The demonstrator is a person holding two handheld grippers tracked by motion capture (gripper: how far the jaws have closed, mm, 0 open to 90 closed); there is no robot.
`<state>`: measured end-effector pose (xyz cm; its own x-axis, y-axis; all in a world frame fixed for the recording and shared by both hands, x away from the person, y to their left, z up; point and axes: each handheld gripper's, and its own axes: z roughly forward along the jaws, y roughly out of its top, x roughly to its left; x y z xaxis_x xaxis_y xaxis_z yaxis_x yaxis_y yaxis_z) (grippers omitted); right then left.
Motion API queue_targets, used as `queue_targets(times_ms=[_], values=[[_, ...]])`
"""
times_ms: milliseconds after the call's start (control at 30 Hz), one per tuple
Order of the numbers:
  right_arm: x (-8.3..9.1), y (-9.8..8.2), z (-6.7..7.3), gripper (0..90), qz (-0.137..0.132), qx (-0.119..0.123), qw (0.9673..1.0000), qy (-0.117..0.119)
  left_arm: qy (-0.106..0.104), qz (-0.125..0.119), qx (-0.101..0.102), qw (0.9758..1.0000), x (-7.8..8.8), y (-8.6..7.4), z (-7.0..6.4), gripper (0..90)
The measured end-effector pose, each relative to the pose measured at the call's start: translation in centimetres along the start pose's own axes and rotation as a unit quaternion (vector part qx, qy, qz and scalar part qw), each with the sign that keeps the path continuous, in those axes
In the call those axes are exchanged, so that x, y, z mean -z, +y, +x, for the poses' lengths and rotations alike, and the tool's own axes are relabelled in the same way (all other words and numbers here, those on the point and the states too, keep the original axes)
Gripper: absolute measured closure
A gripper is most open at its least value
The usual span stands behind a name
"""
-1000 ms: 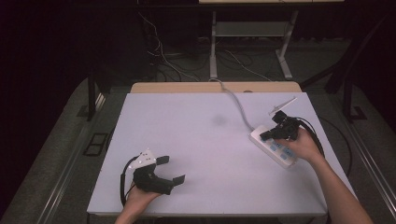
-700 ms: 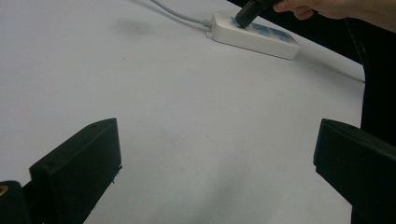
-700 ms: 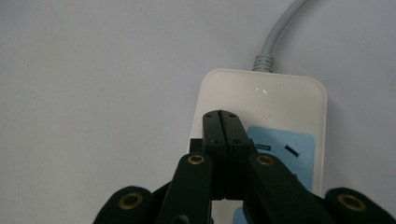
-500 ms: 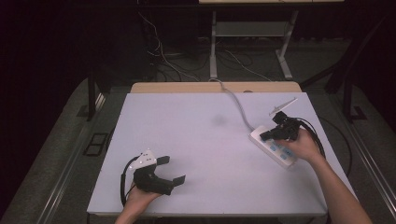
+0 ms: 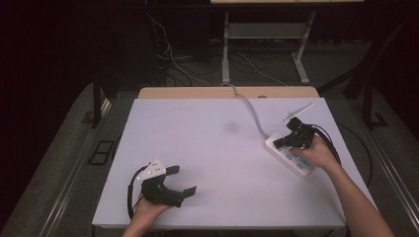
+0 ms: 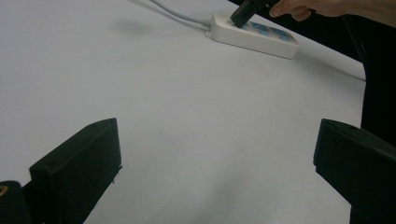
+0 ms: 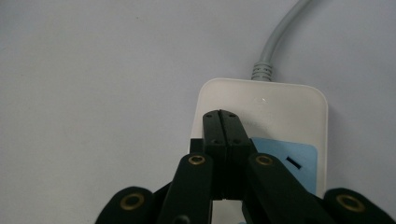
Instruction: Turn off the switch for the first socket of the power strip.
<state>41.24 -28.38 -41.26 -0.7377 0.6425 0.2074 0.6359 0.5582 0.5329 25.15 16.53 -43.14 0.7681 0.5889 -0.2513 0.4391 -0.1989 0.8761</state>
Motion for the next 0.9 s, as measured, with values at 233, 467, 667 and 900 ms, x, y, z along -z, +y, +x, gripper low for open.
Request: queue_targets(times_ms=[233, 467, 667, 900], values=[[-0.2, 0.8, 0.9, 90.0, 0.032, 0.012, 0.9993, -0.015, -0.002, 0.0, 0.001, 1.0, 0.0, 0.0, 0.0, 0.0], [-0.1, 0.5, 1.0, 90.0, 0.03, 0.006, 0.9992, -0.024, -0.001, -0.006, 0.0, 1.0, 0.3, 0.0, 0.0, 0.0], [-0.1, -0.3, 0.5, 90.0, -0.002, -0.005, 1.0, -0.008, -0.001, -0.004, 0.001, 1.0, 0.2, 0.0, 0.1, 0.0], [0.0, 0.0, 0.5, 90.0, 0.005, -0.007, 1.0, -0.004, -0.001, -0.003, 0.004, 1.0, 0.1, 0.0, 0.2, 0.0]])
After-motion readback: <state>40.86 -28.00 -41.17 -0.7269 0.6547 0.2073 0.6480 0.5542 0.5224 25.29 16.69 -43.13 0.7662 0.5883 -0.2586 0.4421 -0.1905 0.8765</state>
